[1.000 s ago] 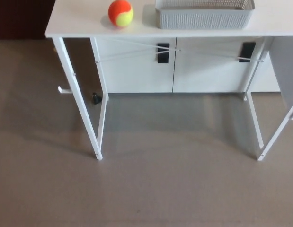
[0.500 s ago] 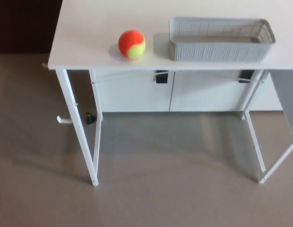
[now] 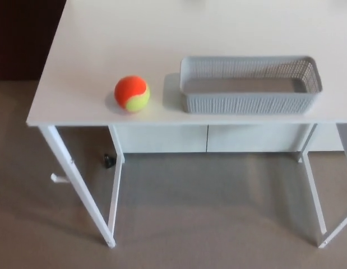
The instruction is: The robot walk towards a table in front and uses its left hand to pickup a tennis ball on the left side and put it in a container on the right hand side
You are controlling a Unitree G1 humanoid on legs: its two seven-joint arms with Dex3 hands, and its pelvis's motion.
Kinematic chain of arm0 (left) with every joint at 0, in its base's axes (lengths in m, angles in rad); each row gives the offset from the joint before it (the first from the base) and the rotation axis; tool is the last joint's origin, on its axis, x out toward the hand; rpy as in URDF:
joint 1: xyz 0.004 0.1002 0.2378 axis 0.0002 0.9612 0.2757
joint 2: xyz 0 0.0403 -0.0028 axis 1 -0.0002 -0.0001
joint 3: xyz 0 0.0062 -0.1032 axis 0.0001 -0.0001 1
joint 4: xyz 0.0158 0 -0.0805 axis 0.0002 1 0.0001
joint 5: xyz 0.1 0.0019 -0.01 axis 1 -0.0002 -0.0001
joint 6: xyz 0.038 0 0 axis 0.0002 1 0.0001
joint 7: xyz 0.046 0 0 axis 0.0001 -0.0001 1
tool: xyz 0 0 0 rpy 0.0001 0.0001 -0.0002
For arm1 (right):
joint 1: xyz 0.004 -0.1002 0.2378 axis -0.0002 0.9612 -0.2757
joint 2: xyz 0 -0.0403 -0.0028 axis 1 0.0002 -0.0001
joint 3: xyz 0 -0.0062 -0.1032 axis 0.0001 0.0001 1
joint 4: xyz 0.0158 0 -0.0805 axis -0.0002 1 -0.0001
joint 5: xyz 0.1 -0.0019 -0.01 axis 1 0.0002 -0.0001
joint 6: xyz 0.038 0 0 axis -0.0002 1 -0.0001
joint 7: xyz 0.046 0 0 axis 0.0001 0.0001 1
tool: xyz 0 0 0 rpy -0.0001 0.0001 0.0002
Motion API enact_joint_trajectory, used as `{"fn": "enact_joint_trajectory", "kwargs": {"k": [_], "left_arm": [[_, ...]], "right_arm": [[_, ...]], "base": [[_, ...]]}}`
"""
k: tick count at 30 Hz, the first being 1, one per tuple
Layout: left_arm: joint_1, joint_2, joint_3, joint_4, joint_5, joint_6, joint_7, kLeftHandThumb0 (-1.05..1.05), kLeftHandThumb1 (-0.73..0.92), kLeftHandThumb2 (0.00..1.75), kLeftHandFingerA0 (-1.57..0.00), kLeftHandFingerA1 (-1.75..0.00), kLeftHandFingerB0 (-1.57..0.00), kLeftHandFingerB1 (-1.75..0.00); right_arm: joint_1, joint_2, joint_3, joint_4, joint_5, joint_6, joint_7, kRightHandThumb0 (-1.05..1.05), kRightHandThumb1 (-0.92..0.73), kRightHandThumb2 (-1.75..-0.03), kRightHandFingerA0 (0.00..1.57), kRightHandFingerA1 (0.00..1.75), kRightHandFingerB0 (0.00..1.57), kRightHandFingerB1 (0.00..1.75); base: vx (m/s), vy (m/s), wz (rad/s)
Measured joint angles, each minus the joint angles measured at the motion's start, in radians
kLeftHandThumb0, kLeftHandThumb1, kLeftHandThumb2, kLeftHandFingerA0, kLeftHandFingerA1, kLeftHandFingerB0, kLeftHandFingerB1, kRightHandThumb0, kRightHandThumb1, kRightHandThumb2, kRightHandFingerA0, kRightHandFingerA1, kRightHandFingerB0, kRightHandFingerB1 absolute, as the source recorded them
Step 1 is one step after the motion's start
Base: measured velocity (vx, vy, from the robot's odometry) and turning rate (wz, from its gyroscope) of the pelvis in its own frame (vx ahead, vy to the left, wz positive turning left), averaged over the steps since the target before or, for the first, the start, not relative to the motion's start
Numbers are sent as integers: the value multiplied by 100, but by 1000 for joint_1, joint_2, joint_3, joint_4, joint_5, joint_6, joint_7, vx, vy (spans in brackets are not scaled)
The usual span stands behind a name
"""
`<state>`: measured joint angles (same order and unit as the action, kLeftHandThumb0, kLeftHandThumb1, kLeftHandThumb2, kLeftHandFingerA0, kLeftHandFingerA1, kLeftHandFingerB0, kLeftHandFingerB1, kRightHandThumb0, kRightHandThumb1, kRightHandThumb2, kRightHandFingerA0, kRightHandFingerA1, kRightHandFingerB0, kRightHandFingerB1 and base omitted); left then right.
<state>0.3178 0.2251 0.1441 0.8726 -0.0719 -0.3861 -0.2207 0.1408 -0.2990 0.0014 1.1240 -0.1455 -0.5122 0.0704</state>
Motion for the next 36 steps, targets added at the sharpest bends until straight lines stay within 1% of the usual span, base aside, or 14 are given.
{"fn": "enact_joint_trajectory", "kwargs": {"k": [4,5,6,7,10,15,19,24,25,30,31,33,35,36], "left_arm": [[6,0,0,4,0,0,-1,-25,51,57,-64,-65,-46,-41],[7,0,0,6,0,0,-1,-25,51,56,-64,-64,-48,-41],[7,1,0,7,0,-1,-1,-25,51,56,-64,-64,-48,-41],[7,3,-1,8,1,-1,-2,-24,51,57,-64,-65,-47,-42],[1,12,1,2,2,-3,-2,-24,51,56,-65,-66,-49,-41],[5,13,0,-10,5,-3,1,-26,50,57,-64,-66,-47,-42],[9,14,0,-5,8,-3,0,-24,51,58,-63,-66,-48,-43],[2,4,-4,-6,11,-4,-2,-25,51,57,-64,-65,-48,-41],[3,4,-5,-8,12,-4,-2,-26,51,57,-64,-67,-47,-42],[0,4,-5,-1,13,-4,-3,-26,51,56,-66,-66,-48,-42],[-3,5,-5,-1,13,-4,-2,-24,49,57,-65,-69,-48,-42],[-8,4,-4,-2,13,-4,-2,-23,50,57,-65,-69,-49,-43],[-14,4,-4,-6,13,-4,-1,-23,51,55,-64,-60,-48,-40],[-16,5,-3,-9,13,-4,0,-23,51,55,-64,-60,-48,-40]], "right_arm": [[6,0,0,6,-2,0,0,-17,-42,-87,59,74,29,56],[7,0,0,7,-2,0,0,-19,-62,-58,60,70,37,46],[8,0,0,8,-2,-1,0,-19,-62,-58,60,70,37,46],[9,3,-1,11,-2,0,0,-17,-42,-87,57,74,28,56],[3,12,-3,8,-1,-4,3,-18,-43,-88,56,72,28,55],[13,16,-3,4,-2,-4,4,-18,-43,-88,56,73,28,55],[20,17,-4,7,-2,-4,5,-19,-43,-88,59,74,29,56],[14,8,-1,10,-5,-7,2,-19,-43,-88,56,73,27,55],[13,6,-2,8,-5,-8,2,-18,-44,-89,55,72,27,55],[14,5,0,8,-5,-9,1,-17,-44,-88,56,72,28,55],[13,5,0,7,-5,-9,1,-17,-44,-88,56,72,28,55],[9,5,-1,7,-4,-9,1,-17,-44,-88,55,72,27,55],[4,5,-2,6,-4,-7,1,-17,-43,-88,58,74,28,56],[2,6,-2,6,-3,-6,2,-17,-43,-88,58,74,28,56]], "base": [[182,60,-13],[292,124,-13],[261,149,-2],[356,97,-29],[272,177,-18],[214,25,10],[170,-117,10],[163,-272,22],[113,-139,7],[50,-28,-2],[9,59,-11],[0,97,-10],[-36,143,-4],[-27,182,-1]]}}
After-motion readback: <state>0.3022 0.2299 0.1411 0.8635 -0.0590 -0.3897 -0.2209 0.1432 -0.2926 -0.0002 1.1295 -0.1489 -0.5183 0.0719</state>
